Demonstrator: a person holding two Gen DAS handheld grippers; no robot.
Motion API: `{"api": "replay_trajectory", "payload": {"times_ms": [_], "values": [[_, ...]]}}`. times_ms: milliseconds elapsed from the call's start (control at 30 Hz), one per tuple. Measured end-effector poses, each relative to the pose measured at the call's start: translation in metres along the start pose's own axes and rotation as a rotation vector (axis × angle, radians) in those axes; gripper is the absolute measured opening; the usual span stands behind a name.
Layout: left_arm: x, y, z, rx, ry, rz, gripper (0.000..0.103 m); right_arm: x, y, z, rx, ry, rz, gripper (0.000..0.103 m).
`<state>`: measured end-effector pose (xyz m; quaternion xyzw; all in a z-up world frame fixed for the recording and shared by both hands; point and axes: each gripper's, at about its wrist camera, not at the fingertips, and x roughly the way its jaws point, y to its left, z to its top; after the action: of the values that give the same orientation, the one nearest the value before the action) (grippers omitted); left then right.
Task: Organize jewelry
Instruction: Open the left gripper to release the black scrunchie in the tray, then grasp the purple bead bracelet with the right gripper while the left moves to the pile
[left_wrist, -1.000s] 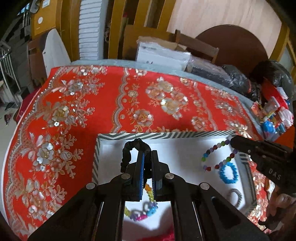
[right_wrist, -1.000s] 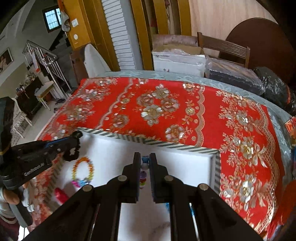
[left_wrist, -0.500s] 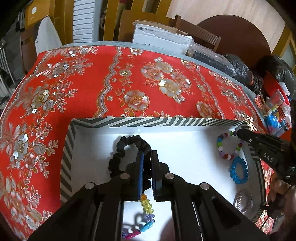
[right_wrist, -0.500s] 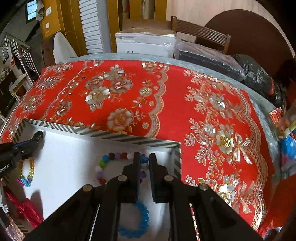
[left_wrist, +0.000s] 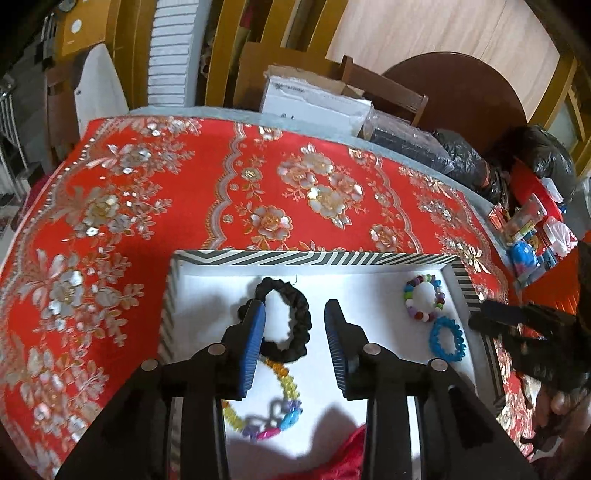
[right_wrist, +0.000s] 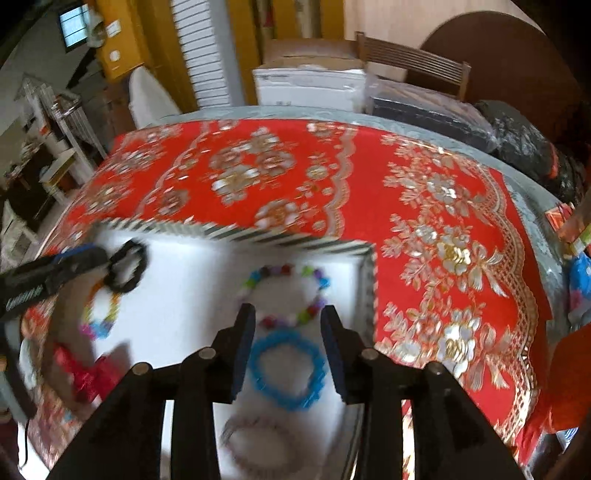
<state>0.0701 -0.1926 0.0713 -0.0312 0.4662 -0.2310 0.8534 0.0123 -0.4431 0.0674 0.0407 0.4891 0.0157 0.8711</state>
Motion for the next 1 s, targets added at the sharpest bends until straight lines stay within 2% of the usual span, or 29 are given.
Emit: {"api": "replay_trajectory", "payload": {"times_ms": [233,400,700,867,1000], "values": [[-0.027,-0.008,-0.02,0.036,-0.024,0.054,0.022,-0.011,0.051,-0.048,-0.135,0.063,0.079,0.045],[-0.039,-0.014,-0.038,0.058,-0.02,0.063,0.022,0.001,0.076,-0.081,-0.194,0.122,0.109,0.044],[-0.061,-0.017,-0.057,0.081,-0.029,0.061,0.022,-0.007,0.078,-0.102,-0.153,0.148,0.189,0.044],[-0.078,-0.012,-0.064,0.067,-0.037,0.04,0.022,-0.018,0.081,-0.105,-0.141,0.129,0.171,0.044],[-0.1,-0.004,-0.075,0.049,-0.05,0.007,0.022,-0.056,0.072,-0.107,-0.076,0.015,0.185,0.048]]}}
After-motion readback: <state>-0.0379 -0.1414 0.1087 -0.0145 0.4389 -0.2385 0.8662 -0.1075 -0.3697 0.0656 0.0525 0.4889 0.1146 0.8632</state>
